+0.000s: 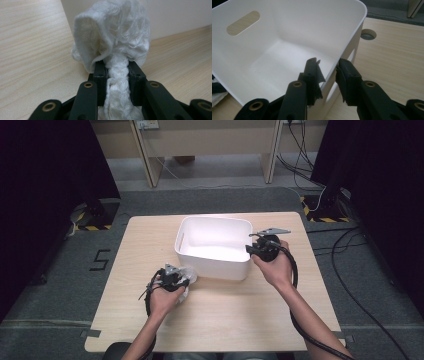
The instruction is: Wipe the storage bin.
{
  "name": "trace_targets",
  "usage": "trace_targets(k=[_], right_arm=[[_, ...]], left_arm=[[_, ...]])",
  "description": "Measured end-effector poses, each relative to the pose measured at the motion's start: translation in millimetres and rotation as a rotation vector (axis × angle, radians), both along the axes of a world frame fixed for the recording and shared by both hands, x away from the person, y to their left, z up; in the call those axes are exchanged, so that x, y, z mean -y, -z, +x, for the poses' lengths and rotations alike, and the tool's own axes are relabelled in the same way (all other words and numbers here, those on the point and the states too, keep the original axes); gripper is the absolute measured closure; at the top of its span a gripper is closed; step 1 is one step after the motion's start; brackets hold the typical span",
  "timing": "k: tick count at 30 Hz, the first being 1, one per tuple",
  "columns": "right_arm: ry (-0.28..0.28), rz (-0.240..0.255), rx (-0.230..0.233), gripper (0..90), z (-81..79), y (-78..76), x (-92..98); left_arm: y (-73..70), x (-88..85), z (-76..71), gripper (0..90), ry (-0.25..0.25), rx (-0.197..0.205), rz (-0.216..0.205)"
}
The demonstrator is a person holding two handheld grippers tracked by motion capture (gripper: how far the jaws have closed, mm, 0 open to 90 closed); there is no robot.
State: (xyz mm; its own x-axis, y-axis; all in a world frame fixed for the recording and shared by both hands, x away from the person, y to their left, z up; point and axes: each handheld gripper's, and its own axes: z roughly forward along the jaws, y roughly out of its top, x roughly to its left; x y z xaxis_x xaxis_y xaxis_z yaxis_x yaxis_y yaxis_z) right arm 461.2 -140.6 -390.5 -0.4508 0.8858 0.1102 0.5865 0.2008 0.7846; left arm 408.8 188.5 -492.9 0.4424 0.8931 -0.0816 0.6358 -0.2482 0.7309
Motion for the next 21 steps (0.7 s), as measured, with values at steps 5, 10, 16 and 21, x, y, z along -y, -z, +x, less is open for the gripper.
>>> trace_targets(k=[5,10,16,21], right_arm=[[0.001,0.001,0.0,70.3,-0.3,0.0,-0.3],[-0.001,0.002,-0.001,70.3,0.0,0.0,-0.1],[0.001,0.001,-0.002,70.3,-0.1,-0.1,-0.1],[0.002,0.008,-0.004,70.2,-0.1,-0.1,0.3]], left_arm=[[0.6,1.6,1.2,72.9,0.005,-0.005,0.016],[0.3,3.9,1.5,73.0,0.012,0.003,0.028],[-1.0,9.6,0.6,73.0,0.021,0.001,0.033],[-2.7,14.5,0.6,73.0,0.036,0.009,0.035]])
